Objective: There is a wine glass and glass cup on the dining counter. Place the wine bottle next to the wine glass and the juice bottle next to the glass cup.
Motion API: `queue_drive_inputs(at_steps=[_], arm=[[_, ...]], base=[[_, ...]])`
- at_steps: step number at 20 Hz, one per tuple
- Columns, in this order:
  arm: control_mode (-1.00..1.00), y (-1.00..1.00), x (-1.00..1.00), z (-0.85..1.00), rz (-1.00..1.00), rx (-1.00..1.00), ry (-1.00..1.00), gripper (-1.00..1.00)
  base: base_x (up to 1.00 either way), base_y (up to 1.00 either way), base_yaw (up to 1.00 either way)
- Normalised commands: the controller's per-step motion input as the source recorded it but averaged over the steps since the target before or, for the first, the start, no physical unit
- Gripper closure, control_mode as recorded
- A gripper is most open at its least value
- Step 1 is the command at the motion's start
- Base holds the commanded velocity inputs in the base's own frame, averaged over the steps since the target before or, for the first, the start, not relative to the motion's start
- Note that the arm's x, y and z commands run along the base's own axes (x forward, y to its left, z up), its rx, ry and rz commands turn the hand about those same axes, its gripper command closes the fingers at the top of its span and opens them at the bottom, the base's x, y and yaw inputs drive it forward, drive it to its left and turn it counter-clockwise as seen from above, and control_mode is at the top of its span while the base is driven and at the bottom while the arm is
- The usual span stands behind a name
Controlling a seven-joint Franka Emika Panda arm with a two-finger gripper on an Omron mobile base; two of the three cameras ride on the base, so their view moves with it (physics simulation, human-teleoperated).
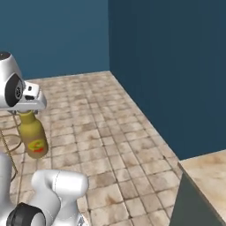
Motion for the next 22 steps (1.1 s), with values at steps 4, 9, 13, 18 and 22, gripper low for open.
queue_drive_inputs(at_steps=[4, 9, 13, 18, 22], arm=[[1.00, 0.00, 0.00, 0.00, 0.00, 0.00, 0.00, 1.00], [1.00, 0.00, 0.00, 0.00, 0.00, 0.00, 0.00, 1.00], [1.00, 0.00, 0.00, 0.00, 0.00, 0.00, 0.00, 1.00], [1.00, 0.00, 0.00, 0.00, 0.00, 0.00, 0.00, 1.00], [1.00, 0.00, 0.00, 0.00, 0.00, 0.00, 0.00, 1.00]], base=[[0.84, -0.04, 0.23], [0.82, -0.04, 0.25], [0.81, -0.04, 0.26], [0.77, -0.03, 0.31], [0.66, -0.03, 0.46]])
